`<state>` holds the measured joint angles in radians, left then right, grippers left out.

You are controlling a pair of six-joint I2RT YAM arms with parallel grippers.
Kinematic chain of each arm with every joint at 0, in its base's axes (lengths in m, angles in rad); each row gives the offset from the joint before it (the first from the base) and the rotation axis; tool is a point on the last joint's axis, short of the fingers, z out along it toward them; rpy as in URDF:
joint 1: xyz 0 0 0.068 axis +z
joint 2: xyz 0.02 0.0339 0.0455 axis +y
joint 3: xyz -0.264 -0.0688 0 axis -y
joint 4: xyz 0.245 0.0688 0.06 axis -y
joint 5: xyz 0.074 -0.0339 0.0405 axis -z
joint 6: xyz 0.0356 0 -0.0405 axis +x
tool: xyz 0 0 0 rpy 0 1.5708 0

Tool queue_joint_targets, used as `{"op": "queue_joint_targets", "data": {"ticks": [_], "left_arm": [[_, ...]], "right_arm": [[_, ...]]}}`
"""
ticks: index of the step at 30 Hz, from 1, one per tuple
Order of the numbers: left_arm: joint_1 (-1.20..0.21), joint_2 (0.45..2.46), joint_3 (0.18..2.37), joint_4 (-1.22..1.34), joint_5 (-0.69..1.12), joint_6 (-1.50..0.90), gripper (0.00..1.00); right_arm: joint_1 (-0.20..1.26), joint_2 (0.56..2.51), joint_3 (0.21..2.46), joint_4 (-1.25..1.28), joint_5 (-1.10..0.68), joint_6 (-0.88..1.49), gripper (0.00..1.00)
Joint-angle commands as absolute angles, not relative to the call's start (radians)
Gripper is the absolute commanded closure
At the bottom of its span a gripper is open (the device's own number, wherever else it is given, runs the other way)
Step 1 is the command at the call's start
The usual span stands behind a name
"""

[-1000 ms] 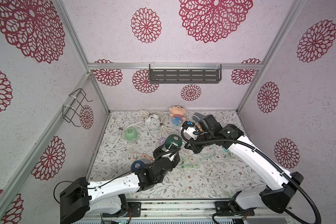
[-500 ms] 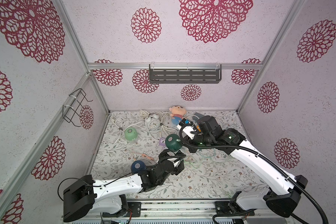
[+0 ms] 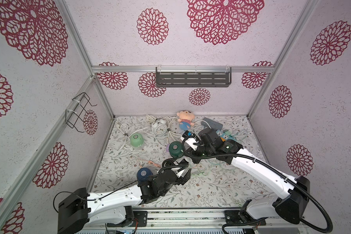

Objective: Charge the cordless meat grinders
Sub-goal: Insert the charging cable into the cordless meat grinder, then place the cordless meat grinder at the center of the board.

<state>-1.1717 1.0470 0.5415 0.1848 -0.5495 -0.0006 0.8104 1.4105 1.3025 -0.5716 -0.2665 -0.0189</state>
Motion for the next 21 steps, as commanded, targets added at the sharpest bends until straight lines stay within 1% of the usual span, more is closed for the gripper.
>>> {"op": "queue_joint_targets", "data": {"ticks": [1, 5, 7, 8, 10, 13, 21], "left_arm": [[-1.207, 0.923, 0.518, 0.038, -0.627, -0.088, 0.1], [-1.22, 0.797, 0.538, -0.15, -0.758, -0.184, 0.09], [-1.212, 0.77, 0.587, -0.256, -0.862, -0.258, 0.03], [-1.197, 0.768, 0.621, -0.319, -0.886, -0.308, 0.01], [-1.136, 0.777, 0.703, -0.454, -0.876, -0.4, 0.01], [-1.054, 0.787, 0.769, -0.551, -0.862, -0.459, 0.0], [-0.89, 0.761, 0.802, -0.522, -0.741, -0.43, 0.0]], "right_arm": [[0.808, 1.423, 1.303, -0.473, -0.303, 0.005, 1.0], [0.802, 1.482, 1.306, -0.414, -0.337, 0.015, 1.0], [0.802, 1.524, 1.32, -0.377, -0.357, 0.025, 1.0], [0.801, 1.543, 1.327, -0.357, -0.366, 0.028, 1.0], [0.801, 1.591, 1.35, -0.315, -0.387, 0.039, 1.0], [0.802, 1.664, 1.403, -0.268, -0.42, 0.053, 1.0], [0.799, 1.846, 1.581, -0.219, -0.466, 0.049, 1.0]]}}
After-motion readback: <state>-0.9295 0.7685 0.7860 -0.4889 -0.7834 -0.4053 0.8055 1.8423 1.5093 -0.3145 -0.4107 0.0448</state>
